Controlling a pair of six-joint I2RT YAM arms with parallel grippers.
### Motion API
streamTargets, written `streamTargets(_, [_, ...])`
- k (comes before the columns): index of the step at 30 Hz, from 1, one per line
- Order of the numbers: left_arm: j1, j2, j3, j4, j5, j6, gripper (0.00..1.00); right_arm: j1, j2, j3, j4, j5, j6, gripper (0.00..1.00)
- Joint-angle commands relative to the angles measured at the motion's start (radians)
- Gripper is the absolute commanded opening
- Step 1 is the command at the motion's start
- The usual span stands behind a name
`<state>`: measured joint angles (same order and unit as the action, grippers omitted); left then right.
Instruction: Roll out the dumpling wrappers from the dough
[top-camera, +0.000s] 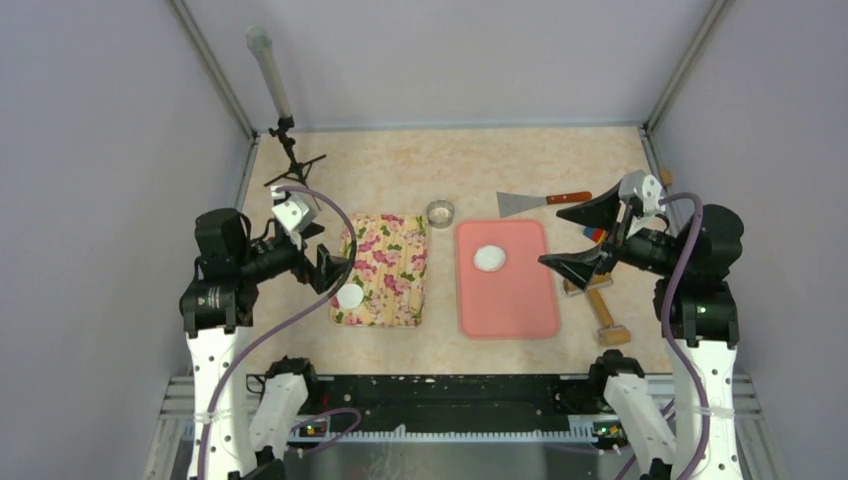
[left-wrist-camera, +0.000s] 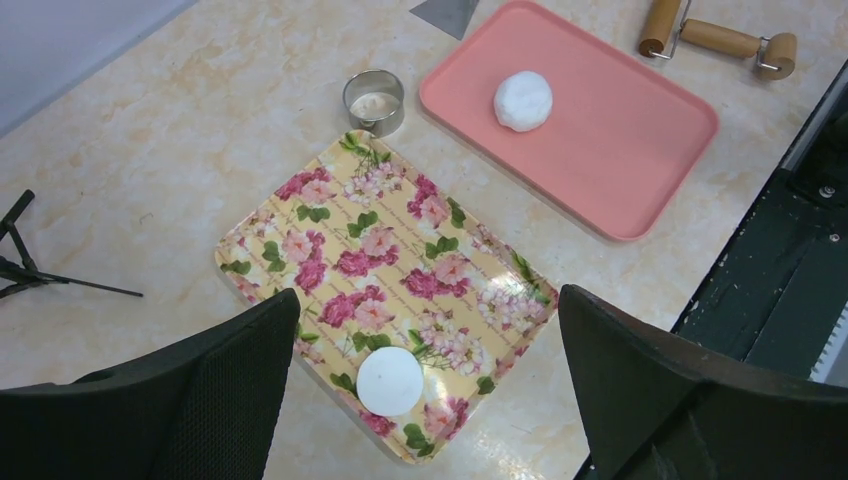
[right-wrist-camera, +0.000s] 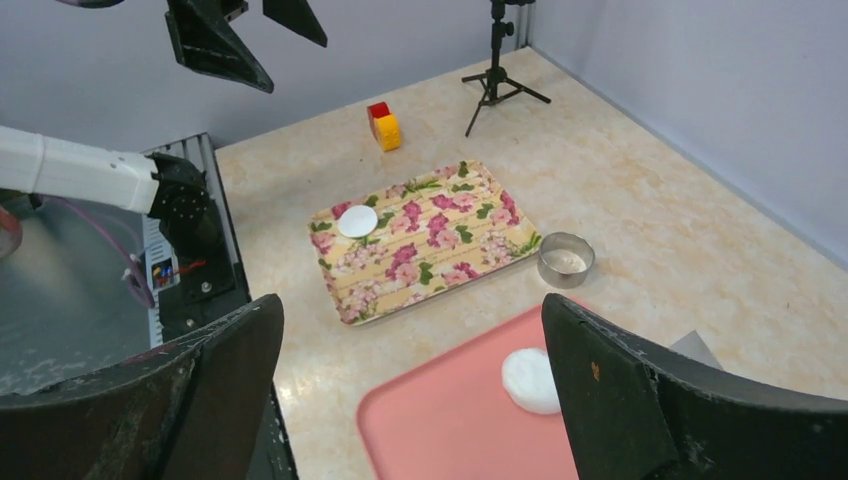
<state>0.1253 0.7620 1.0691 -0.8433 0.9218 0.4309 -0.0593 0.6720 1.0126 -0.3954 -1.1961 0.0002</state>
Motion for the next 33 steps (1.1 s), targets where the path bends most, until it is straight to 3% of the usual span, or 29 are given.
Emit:
streamTargets(1, [0.004, 0.002, -0.011, 0.046, 0.01, -0.015, 0.99, 0.009, 0.009, -0.028, 0.111, 0.032, 0.053, 0.99])
streamTargets(10, [0.004, 0.011, -0.04, 0.089, 0.009, -0.034, 0.99, 0.009, 0.012, -0.09, 0.135, 0.047, -0.07, 0.99])
streamTargets(11, [0.004, 0.016, -0.037, 0.093, -0.001, -0.04, 0.99, 0.009, 0.02, -0.077, 0.067, 0.091, -0.138, 0.99])
streamTargets(14, [0.004, 0.031, -0.006, 0.084, -0.06, -0.039, 0.99, 0.009, 0.063, -0.021, -0.263, 0.249, -0.565, 0.99])
streamTargets(17, [0.004, 0.029, -0.017, 0.084, -0.095, -0.041, 0.99, 0.009, 0.104, -0.044, -0.471, 0.485, -0.941, 0.98])
streamTargets(20, [0.004, 0.023, -0.059, 0.125, -0.048, -0.067, 0.99, 0.009, 0.137, -0.099, -0.581, 0.653, -1.129, 0.95])
streamTargets(24, [0.004, 0.023, -0.066, 0.131, -0.035, -0.062, 0.99, 0.009, 0.151, -0.203, -0.567, 0.781, -1.263, 0.94])
streamTargets(27, [0.004, 0.029, -0.062, 0.133, -0.019, -0.074, 0.99, 0.01, 0.164, -0.313, -0.451, 0.881, -1.315, 0.96])
streamTargets(33, [0.004, 0.033, -0.079, 0.144, -0.04, -0.082, 0.99, 0.012, 0.288, -0.357, -0.327, 0.984, -1.247, 0.93])
